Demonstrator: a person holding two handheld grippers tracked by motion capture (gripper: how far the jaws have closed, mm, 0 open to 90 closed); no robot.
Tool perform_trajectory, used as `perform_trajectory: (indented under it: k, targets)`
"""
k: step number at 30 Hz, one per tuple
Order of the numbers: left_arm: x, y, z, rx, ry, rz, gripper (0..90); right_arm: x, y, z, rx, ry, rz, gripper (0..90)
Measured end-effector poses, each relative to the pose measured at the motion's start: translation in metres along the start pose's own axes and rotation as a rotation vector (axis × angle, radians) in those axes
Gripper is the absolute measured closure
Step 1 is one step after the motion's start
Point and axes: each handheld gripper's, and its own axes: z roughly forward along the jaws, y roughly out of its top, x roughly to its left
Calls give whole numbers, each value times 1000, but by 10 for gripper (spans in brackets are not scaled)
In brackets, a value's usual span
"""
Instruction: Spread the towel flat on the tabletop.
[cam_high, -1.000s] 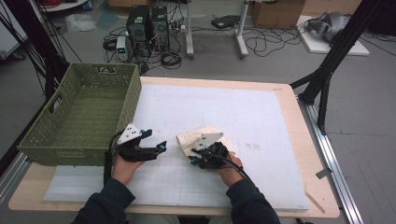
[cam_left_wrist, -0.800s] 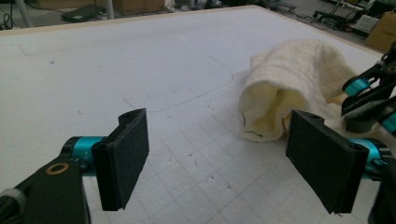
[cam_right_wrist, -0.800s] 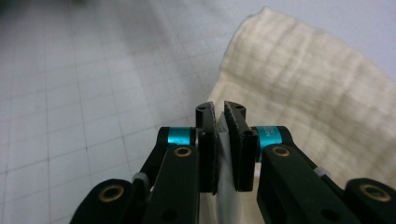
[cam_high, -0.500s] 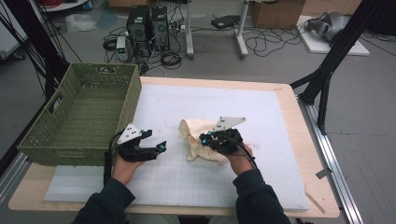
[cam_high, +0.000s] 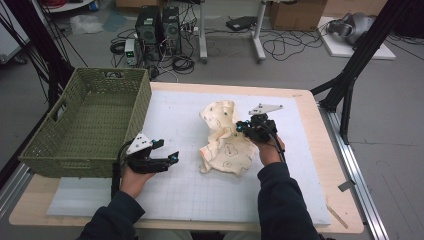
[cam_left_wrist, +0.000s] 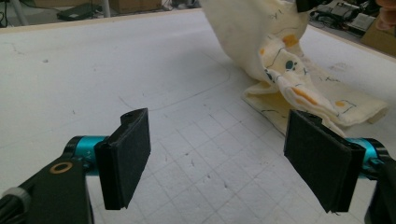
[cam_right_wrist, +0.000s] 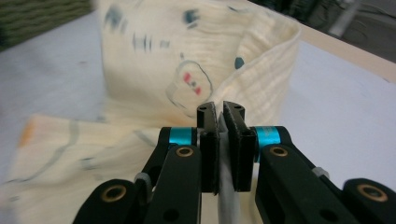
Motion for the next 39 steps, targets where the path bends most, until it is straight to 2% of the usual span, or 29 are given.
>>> perform_trajectory:
  k: [1,4,7,10,12,14,17,22,26,28,34,37,39]
  targets:
    - [0,0,0,1,0,1,234,-5,-2,1,4,-19,30,849]
    - [0,0,0,2,-1,1,235,-17,-8,5,24,-69,70,848]
    - [0,0,0,1,-1,-2,235,-25,-12,9,44,-132,82,846]
    - [0,0,0,1,-2,-4,235,-30,-15,9,62,-223,104,833]
    - [0,0,-1,2,0,-1,236,-33,-16,7,61,-275,120,782]
    - [0,-1,-1,1,2,-3,236,-35,-18,5,41,-278,152,682]
    - [1,-1,-1,2,3,-4,236,-31,-19,-2,12,-290,137,595]
    - [1,0,-2,-3,10,-1,235,-20,-24,-21,-35,-256,89,531]
    - [1,0,-2,-5,12,0,235,-9,-35,-33,-29,-185,92,498]
    - [1,0,-2,-4,11,0,235,1,-41,-39,-54,-172,66,499]
    - [1,1,-3,-7,12,-1,235,25,-62,-44,-19,-95,9,464]
    - [1,1,-3,-7,12,0,235,36,-73,-41,5,-55,4,444]
    - [1,1,-3,-7,14,-2,235,43,-81,-37,35,-12,7,420]
